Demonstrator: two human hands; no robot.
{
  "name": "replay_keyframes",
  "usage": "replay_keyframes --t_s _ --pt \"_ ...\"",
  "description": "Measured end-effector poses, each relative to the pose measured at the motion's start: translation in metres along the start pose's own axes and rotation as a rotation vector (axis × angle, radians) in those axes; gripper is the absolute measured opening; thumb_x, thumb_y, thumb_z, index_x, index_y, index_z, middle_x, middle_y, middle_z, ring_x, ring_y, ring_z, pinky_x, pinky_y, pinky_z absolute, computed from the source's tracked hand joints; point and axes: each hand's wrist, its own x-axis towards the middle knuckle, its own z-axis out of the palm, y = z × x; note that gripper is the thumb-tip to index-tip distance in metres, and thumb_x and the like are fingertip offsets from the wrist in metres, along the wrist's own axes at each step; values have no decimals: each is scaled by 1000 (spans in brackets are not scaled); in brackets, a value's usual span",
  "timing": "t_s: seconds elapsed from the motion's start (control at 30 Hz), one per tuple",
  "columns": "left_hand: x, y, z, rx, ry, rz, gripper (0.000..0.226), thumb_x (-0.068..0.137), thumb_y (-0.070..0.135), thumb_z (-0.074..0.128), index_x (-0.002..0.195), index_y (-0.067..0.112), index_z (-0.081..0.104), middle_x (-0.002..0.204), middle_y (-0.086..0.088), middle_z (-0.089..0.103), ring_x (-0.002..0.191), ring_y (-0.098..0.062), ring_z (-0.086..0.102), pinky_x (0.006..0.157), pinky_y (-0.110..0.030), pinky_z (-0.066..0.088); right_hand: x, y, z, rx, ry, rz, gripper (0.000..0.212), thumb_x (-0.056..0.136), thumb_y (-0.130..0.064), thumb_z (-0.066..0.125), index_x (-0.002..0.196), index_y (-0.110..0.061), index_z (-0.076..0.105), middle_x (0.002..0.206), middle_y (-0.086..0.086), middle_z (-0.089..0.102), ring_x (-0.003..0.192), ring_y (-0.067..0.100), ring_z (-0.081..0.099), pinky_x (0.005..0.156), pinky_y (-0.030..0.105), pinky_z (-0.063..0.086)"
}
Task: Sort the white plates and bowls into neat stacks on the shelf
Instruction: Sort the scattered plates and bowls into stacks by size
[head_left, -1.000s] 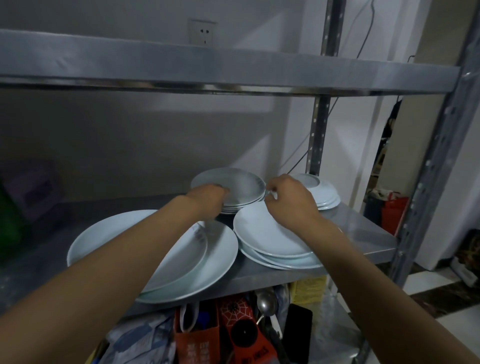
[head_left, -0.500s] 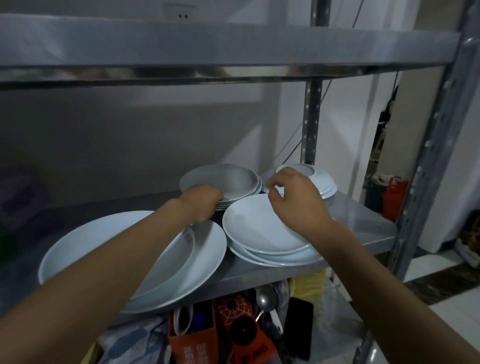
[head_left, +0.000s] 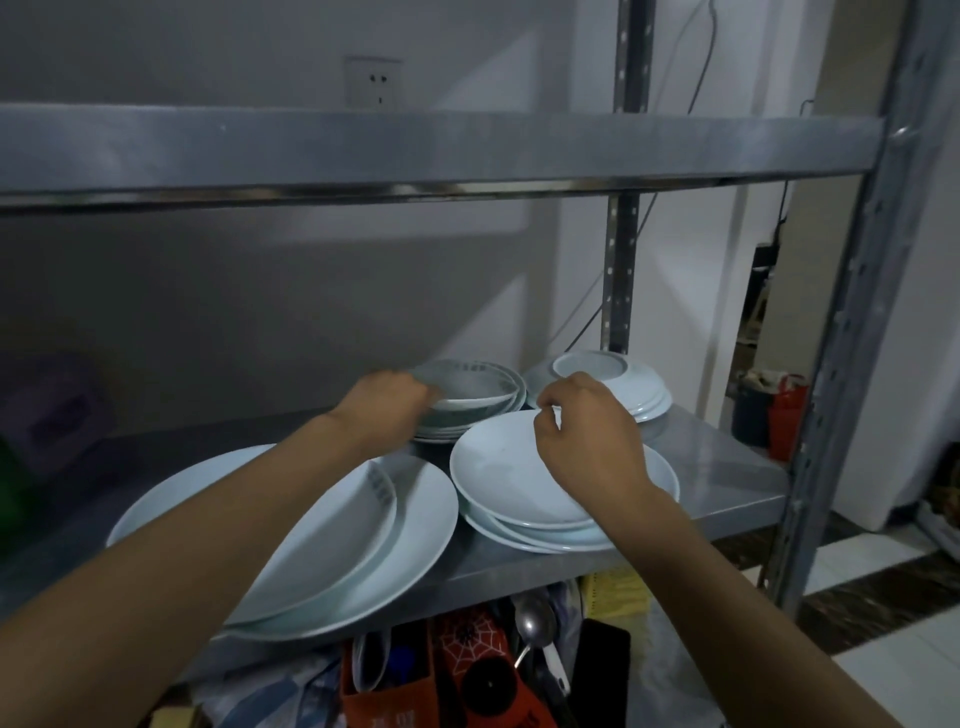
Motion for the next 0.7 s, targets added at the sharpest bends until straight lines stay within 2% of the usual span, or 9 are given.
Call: replay_keyframes --t_s 0.13,0.2,0.27,0.33,0.4,0.47,0.53,0.6,0.7 --pt "-11 -17 -13 -43 133 9 46 65 56 75 99 28 59 97 4 69 88 -25 66 66 -28 43 0 -8 -6 18 -19 15 28 90 -16 50 115 -15 63 113 6 62 100 23 58 82 35 49" --pt "-21 -19 -22 -26 220 15 42 66 53 74 98 28 61 94 5 70 85 -25 67 65 -27 44 0 -13 -10 40 -31 -17 36 92 -17 51 128 -19 55 123 5 59 108 23 57 87 35 48" --pt "-34 -20 -32 -46 312 39 27 74 42 71 93 24 63 90 2 71 82 -30 67 64 -30 47 -2 -19 -12 76 -20 -64 43 93 -19 53 135 -21 47 130 5 54 113 24 55 90 37 50" --pt "-52 -20 -43 -55 404 70 17 79 37 60 83 20 63 77 -3 70 68 -33 66 54 -32 47 -4 -30 -14 100 -17 -134 51 93 -23 54 141 -25 38 138 3 47 120 24 50 91 40 50" --pt "-72 -20 -55 -47 469 91 20 79 36 52 78 20 62 66 -3 67 56 -33 62 46 -28 40 -6 -40 -15 126 -32 -196 55 94 -25 54 144 -29 33 146 0 38 126 20 45 92 39 49" --pt "-90 -20 -65 -50 456 84 11 81 31 58 81 21 62 70 -1 68 59 -33 61 47 -28 40 -9 -46 -15 135 -48 -219 49 95 -26 54 142 -29 39 148 -1 37 129 20 43 95 36 45" --pt "-110 -24 -71 -32 467 68 14 85 31 51 83 22 62 73 2 67 63 -29 61 47 -30 43 -12 -52 -13 137 -41 -224 35 96 -26 52 132 -25 52 144 1 44 128 22 43 99 34 41" --pt "-129 -27 -74 -31 485 64 18 87 29 47 82 23 63 69 3 64 60 -24 60 44 -29 41 -17 -57 -12 179 -23 -257 23 96 -22 52 118 -21 61 132 2 54 120 21 48 96 32 41" --pt "-152 -29 -73 -63 484 59 13 85 17 54 84 25 65 67 5 65 58 -23 60 42 -31 44 -26 -67 -14 224 -4 -336 15 95 -18 55 107 -17 62 112 0 60 106 20 52 90 27 41"
